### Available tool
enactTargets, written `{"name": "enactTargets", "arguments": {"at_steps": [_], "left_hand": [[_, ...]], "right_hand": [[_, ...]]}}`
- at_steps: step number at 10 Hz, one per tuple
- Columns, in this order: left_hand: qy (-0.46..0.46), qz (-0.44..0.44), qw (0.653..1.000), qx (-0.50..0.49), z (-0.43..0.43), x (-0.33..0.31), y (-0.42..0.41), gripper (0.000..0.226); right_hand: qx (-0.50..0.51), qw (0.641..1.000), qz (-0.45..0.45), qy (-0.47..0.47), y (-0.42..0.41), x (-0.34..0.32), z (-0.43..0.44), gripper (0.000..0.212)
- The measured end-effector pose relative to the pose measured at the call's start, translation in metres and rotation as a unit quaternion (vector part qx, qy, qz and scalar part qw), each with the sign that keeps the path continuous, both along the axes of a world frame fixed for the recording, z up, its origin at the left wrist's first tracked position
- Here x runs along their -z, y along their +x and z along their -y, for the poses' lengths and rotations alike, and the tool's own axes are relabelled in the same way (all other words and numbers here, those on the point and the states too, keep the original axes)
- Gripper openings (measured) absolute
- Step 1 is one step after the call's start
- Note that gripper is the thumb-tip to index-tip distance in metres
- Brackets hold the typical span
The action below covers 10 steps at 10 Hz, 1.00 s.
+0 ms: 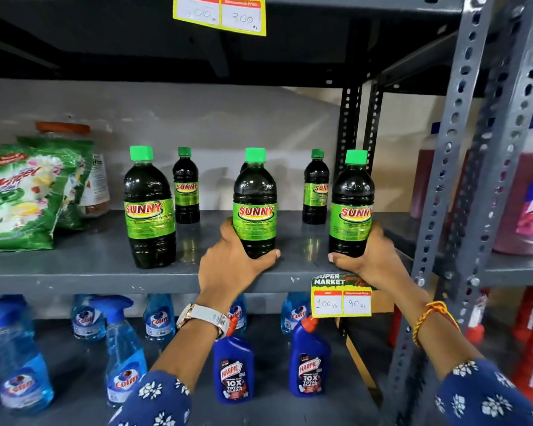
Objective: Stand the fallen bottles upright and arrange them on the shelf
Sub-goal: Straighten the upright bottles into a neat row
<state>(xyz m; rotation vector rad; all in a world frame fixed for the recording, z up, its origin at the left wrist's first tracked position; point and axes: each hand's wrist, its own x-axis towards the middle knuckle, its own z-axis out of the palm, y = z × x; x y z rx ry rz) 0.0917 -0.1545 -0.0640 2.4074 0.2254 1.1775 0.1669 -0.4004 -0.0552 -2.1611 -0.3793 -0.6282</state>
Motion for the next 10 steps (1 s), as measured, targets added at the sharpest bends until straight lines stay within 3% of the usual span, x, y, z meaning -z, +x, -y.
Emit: {"name": "enactTargets", "arguments": {"at_steps": [5, 7, 8, 9, 10], "left_hand": [[0.017, -0.004, 1.0, 0.004, 0.0, 0.0, 0.0, 0.087], [0.013, -0.014, 1.0, 0.005, 0.0, -0.001, -0.002, 0.083], [0.003, -0.022, 1.0, 0.009, 0.002, -0.002, -0.005, 0.089], [-0.05, -0.035, 0.996, 0.059, 0.0, -0.003, -0.013, 0.11], [-0.104, 0.038, 0.983, 0.147, -0.01, 0.0, -0.036, 0.106]], "right_hand": [[-0.035, 0.999, -0.001, -0.005, 0.0, -0.001, 0.002, 0.075], [-0.039, 0.998, -0.043, -0.019, -0.001, -0.008, 0.003, 0.094], [-0.037, 0.998, -0.039, 0.015, -0.012, -0.011, 0.001, 0.103], [-0.036, 0.991, 0.027, 0.128, -0.027, -0.007, -0.002, 0.102], [-0.033, 0.975, 0.123, 0.18, -0.053, -0.007, -0.01, 0.094]]}}
